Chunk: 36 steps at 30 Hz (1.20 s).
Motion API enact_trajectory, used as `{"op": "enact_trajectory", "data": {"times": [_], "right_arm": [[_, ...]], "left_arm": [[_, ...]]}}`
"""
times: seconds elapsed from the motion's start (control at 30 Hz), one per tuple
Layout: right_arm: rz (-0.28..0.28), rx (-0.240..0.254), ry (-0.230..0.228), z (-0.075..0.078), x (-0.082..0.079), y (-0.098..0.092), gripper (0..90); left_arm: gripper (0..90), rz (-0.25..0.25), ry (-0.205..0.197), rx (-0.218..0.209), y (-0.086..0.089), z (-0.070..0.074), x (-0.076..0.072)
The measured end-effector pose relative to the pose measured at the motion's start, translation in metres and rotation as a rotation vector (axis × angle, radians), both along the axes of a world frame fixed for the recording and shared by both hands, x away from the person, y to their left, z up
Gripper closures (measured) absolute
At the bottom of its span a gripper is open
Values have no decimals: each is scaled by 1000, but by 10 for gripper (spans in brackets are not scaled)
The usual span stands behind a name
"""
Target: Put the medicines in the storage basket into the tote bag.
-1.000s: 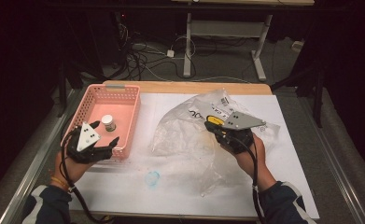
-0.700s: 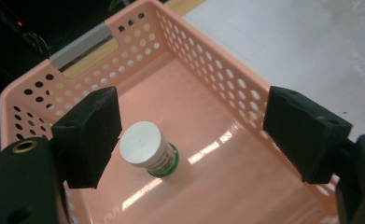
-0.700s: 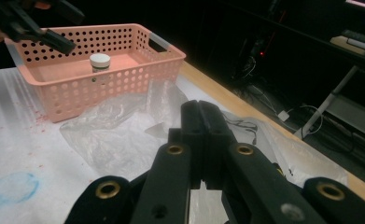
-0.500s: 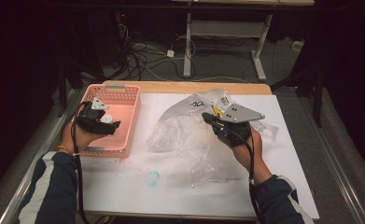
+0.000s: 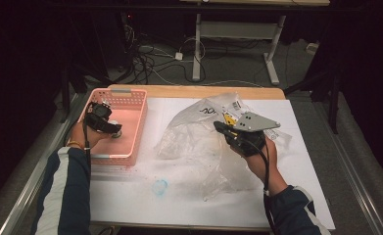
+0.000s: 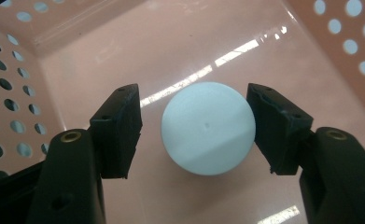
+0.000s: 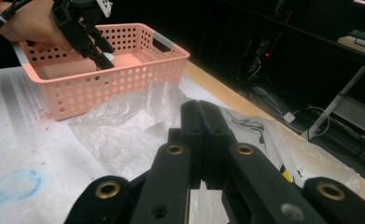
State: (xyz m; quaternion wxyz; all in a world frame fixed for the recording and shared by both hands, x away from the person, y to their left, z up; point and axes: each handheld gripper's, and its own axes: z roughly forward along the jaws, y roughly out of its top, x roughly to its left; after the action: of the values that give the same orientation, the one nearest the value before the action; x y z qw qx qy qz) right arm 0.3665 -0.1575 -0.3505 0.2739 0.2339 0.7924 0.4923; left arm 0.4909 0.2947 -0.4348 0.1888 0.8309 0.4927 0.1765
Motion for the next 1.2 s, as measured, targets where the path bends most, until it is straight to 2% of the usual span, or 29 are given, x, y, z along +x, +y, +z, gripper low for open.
{"op": "enact_trajectory", "data": {"times": [0.07,0.1,0.17,0.23,0.47,0.53,0.57,0.67,0.73,0.77,0.8,0.9,1.03,1.07,1.17,1.2], "right_arm": [[4,0,6,-1,0,-1,900],[6,1,7,-1,0,-1,900],[4,4,12,-2,1,-2,900],[3,3,12,-2,0,-2,900],[-3,-1,5,-3,0,-1,900],[-3,-7,-1,-3,0,-1,900],[-6,-6,-2,-3,-1,-1,900],[-12,-1,-9,-2,-1,-2,900],[-18,0,-6,-2,-1,-3,900],[-21,-3,-9,-3,0,-4,900],[-26,-6,-12,-3,0,-4,900],[-33,-3,-16,-2,0,-6,900],[-43,-2,-19,-1,1,-10,900],[-45,-1,-16,-1,1,-11,900],[-49,-1,-16,-1,1,-14,900],[-50,-2,-17,-1,1,-14,900]], "left_arm": [[444,-25,47,22,-3,-5,2],[446,-28,57,38,-4,-6,3],[455,-25,59,45,-5,-7,3],[468,-28,51,27,-4,-6,2],[484,-50,40,47,-7,-5,1],[484,-57,7,57,-8,-1,-1],[484,-57,7,57,-8,-1,-1],[485,-58,-53,64,-8,5,-5],[485,-58,-91,48,-8,8,-8],[485,-62,-124,36,-8,12,-10],[485,-62,-124,36,-8,12,-10],[485,-70,-173,9,-12,18,-15],[485,-108,-232,-19,-24,23,-23],[486,-108,-232,-19,-24,23,-23],[486,-132,-267,-29,-34,25,-29],[486,-150,-293,-56,-38,27,-34]]}}
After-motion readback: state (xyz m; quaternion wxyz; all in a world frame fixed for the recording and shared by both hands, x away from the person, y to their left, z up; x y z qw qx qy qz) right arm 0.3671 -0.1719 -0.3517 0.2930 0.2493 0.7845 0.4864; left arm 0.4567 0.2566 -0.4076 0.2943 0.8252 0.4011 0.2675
